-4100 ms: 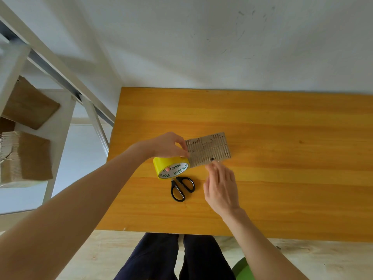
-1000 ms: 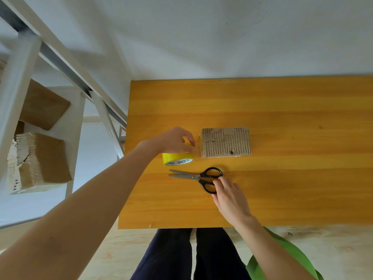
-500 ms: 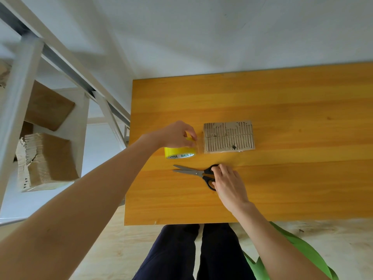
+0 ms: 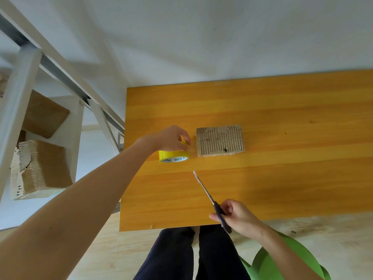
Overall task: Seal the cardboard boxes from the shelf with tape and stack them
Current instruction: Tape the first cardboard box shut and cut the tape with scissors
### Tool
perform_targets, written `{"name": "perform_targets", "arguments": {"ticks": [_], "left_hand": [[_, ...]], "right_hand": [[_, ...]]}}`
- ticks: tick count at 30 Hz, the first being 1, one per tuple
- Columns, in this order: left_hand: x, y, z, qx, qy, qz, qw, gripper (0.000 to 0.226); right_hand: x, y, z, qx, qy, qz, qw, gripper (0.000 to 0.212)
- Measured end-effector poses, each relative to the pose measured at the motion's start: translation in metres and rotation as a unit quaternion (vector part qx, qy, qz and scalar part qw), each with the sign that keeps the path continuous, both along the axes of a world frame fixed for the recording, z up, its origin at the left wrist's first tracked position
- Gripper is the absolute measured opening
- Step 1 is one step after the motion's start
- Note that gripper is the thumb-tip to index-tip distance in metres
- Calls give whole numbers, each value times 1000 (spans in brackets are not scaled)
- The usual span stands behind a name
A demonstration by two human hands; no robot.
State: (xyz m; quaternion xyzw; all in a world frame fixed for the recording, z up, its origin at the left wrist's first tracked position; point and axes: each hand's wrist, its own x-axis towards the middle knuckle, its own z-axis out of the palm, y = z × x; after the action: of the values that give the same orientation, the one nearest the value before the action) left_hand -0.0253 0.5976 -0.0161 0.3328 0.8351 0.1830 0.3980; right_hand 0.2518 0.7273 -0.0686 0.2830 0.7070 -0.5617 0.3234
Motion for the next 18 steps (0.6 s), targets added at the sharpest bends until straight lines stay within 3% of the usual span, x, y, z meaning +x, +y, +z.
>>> {"name": "perform_targets", "arguments": {"ticks": [8, 18], "left_hand": [[3, 0, -2, 12, -9, 10, 1000, 21], [5, -1, -7, 4, 6, 1, 1000, 15]], "right_hand": [[-36, -24, 13, -162, 45, -115, 979, 72], [-76, -41, 14, -122, 74, -187, 972, 64]]}}
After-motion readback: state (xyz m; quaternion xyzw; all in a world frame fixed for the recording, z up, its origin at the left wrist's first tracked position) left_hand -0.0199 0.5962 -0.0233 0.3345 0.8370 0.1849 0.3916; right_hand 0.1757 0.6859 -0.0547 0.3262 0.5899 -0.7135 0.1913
